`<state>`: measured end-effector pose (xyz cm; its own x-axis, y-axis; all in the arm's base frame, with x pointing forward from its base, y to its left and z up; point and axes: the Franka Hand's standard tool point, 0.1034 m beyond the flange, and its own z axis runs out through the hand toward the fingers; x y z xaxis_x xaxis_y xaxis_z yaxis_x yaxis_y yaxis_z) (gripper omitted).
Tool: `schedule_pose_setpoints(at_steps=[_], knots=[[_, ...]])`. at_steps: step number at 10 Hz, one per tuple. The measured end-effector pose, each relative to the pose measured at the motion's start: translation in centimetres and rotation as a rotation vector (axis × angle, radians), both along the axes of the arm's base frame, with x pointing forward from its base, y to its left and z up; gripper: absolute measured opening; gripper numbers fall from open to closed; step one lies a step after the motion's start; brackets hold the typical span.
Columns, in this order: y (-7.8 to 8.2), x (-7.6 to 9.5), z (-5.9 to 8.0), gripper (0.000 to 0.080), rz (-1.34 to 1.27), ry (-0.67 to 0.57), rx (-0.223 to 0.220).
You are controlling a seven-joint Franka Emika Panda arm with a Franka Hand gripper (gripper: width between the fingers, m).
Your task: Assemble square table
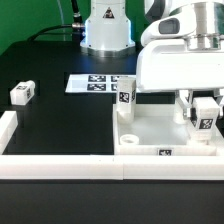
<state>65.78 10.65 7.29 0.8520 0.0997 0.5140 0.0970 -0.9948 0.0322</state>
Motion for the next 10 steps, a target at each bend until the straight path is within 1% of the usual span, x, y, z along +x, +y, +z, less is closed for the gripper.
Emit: schedule_pose_setpoints(at_steps=[1, 3, 4, 5, 7, 10], knots=[[0.0, 0.0, 0.0, 0.0288, 0.002, 0.0, -0.001], [0.0, 0.0, 0.0, 0.0605, 0.003, 0.001, -0.002], [0.0, 0.0, 0.0, 0.0605, 0.004, 0.001, -0.003], [0.0, 0.0, -0.1, 0.064, 0.004, 0.001, -0.003], [0.0, 0.0, 0.0, 0.0647, 0.006, 0.001, -0.004], [0.2, 0.3, 2.0, 0.0649, 0.011, -0.01, 0.002]])
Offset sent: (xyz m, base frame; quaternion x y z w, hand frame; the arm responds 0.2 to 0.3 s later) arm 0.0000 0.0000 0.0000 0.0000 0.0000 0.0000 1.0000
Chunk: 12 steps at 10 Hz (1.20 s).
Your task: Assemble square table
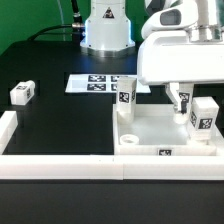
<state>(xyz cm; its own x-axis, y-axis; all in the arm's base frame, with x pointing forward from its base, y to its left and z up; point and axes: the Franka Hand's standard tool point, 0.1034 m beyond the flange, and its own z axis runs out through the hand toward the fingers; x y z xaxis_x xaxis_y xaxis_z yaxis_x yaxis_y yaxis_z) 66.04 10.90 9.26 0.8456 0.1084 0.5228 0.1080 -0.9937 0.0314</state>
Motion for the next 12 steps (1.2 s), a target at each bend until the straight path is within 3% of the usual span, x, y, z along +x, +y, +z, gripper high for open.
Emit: schedule_pose_setpoints(at_steps=[2, 4, 7, 9, 12], knots=[[-0.1, 0.3, 1.4, 0.0649, 0.004, 0.005, 0.0], [0.0, 0.0, 0.9, 0.0649, 0.003, 0.046, -0.003], [-0.4, -0.5, 0.0, 0.0649, -0.007, 0.242, -0.023], [-0.7, -0.5, 0.1, 0.0649, -0.016, 0.383, -0.036], [-0.8, 0.3, 0.1, 0.0649, -0.019, 0.392, -0.037]])
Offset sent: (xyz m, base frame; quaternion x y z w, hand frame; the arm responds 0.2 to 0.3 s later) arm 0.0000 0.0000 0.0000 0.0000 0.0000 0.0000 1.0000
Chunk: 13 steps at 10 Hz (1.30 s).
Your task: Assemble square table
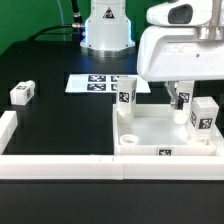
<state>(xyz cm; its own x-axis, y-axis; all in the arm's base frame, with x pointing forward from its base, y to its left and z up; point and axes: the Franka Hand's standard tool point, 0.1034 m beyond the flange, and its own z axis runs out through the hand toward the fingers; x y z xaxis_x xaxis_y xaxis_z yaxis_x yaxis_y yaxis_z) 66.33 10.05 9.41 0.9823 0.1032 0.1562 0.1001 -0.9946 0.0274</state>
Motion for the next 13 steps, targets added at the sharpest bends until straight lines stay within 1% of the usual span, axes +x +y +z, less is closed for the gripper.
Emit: schedule_pose_setpoints(at_steps=[4, 6, 7, 8, 12, 13], knots=[[0.0, -0.13, -0.52, 0.0649, 0.002, 0.005, -0.002], [-0.03, -0.13, -0.59, 0.039, 0.002, 0.005, -0.003], [-0.02, -0.12, -0.58, 0.039, 0.003, 0.004, -0.003], [-0.04, -0.13, -0.58, 0.029, 0.002, 0.004, -0.003], [-0.02, -0.14, -0.59, 0.029, -0.056, 0.004, 0.007], [0.05, -0.25, -0.64, 0.029, -0.196, 0.003, 0.036]])
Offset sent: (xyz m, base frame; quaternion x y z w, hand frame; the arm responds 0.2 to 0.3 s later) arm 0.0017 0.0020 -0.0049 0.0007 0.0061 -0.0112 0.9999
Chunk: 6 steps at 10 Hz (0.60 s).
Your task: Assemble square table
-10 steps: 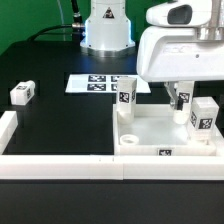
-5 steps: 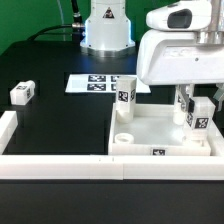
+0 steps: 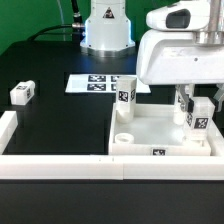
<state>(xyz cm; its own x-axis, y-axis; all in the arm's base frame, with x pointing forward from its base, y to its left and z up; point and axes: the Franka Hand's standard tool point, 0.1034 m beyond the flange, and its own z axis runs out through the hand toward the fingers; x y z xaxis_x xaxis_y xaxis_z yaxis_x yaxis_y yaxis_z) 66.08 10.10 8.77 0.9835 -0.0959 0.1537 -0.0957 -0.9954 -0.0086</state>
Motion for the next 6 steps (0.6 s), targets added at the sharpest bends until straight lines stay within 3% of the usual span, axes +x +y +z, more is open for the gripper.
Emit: schedule_pose_setpoints(at_steps=[6], knots=[[-0.22, 0.04, -0.04, 0.0291, -0.534, -0.013, 0.097]])
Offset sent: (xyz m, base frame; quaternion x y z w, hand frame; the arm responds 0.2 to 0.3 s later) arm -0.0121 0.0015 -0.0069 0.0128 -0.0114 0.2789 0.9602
